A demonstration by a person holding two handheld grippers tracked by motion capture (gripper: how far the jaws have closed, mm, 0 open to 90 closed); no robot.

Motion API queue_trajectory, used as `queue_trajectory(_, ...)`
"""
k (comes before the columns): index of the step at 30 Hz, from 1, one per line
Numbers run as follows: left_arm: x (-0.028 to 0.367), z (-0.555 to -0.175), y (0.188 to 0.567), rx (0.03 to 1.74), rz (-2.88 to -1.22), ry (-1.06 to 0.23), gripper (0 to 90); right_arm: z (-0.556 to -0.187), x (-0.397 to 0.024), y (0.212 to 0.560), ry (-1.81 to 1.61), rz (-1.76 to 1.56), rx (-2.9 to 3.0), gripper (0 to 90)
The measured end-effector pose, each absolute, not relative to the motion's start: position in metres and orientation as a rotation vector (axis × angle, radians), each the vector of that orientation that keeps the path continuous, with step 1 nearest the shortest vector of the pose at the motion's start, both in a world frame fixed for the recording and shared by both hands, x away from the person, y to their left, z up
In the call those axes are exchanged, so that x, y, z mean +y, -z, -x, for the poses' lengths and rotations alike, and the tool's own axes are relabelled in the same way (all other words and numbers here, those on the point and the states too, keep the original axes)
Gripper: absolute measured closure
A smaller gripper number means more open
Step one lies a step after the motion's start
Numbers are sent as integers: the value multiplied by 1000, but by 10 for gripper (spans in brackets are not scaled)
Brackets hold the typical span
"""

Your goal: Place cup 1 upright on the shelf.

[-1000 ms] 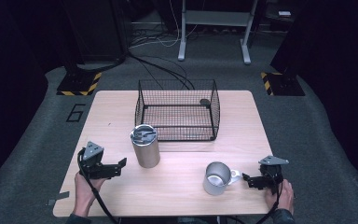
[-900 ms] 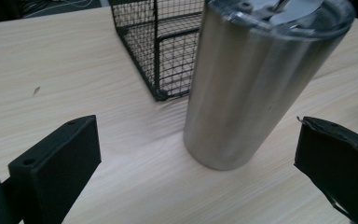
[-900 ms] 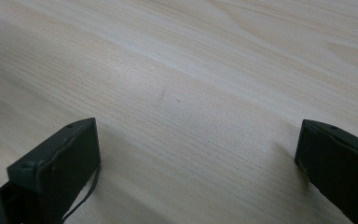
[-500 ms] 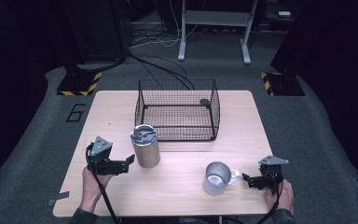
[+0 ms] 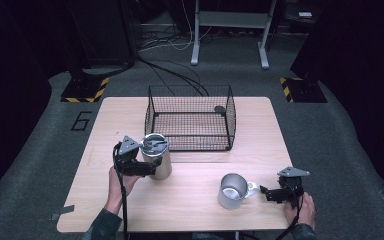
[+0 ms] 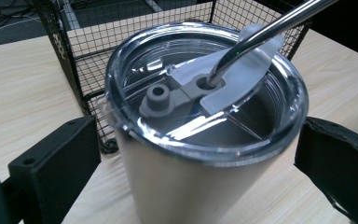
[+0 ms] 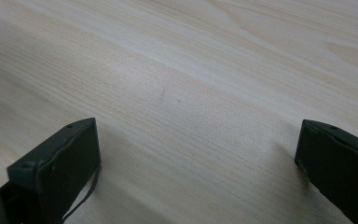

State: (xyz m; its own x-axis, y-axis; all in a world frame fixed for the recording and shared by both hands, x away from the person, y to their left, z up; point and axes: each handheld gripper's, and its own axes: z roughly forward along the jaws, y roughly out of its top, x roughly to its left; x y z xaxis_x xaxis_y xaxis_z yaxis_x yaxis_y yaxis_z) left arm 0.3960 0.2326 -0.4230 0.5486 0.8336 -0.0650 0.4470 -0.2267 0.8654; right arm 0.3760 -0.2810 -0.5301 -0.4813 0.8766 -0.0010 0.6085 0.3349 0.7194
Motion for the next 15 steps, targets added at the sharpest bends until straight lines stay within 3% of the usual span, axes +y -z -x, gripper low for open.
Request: queue_trajectory(15,215,-411,430,1068,-1855,-581,21,-376,-281,530,-940,-1310,2215,0)
